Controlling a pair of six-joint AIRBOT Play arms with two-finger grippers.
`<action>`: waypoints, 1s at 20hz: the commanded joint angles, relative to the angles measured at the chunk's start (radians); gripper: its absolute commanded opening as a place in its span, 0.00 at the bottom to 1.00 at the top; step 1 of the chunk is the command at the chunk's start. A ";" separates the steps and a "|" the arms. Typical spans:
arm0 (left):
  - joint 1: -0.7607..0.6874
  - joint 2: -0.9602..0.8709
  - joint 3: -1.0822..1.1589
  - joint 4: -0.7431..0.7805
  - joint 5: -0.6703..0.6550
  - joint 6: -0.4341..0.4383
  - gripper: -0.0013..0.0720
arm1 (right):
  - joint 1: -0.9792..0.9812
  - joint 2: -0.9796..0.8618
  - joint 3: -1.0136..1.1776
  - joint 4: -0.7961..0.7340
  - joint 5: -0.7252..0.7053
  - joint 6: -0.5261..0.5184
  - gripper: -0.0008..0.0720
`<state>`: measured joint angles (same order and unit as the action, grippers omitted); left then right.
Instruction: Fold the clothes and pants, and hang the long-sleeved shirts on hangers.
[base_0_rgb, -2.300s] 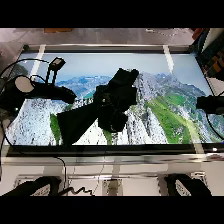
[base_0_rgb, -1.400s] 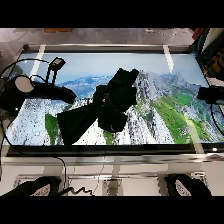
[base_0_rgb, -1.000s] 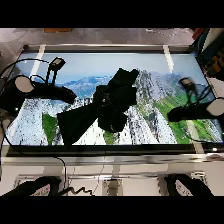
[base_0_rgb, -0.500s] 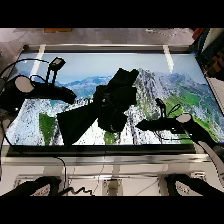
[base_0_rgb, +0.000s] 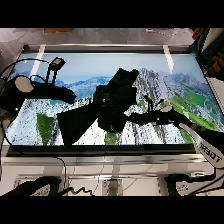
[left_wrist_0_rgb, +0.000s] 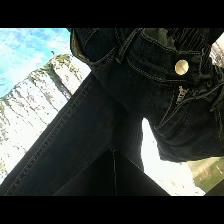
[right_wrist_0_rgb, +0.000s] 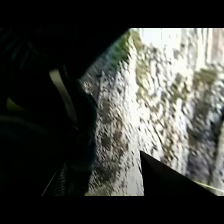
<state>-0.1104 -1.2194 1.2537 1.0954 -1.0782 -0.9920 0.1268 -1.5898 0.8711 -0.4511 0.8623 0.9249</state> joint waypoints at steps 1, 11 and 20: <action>0.000 0.000 0.001 0.000 0.000 0.000 0.04 | 0.005 -0.095 0.077 0.003 0.052 0.029 0.69; 0.000 0.000 0.001 0.000 0.000 0.000 0.04 | 0.113 -0.111 0.121 0.033 0.095 -0.143 0.36; 0.000 0.000 0.001 -0.005 0.000 -0.001 0.04 | 0.095 0.123 0.254 -0.272 0.117 -0.071 0.06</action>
<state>-0.1104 -1.2194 1.2541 1.0950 -1.0786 -0.9920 0.2226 -1.5665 1.1011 -0.5667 1.0103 0.8013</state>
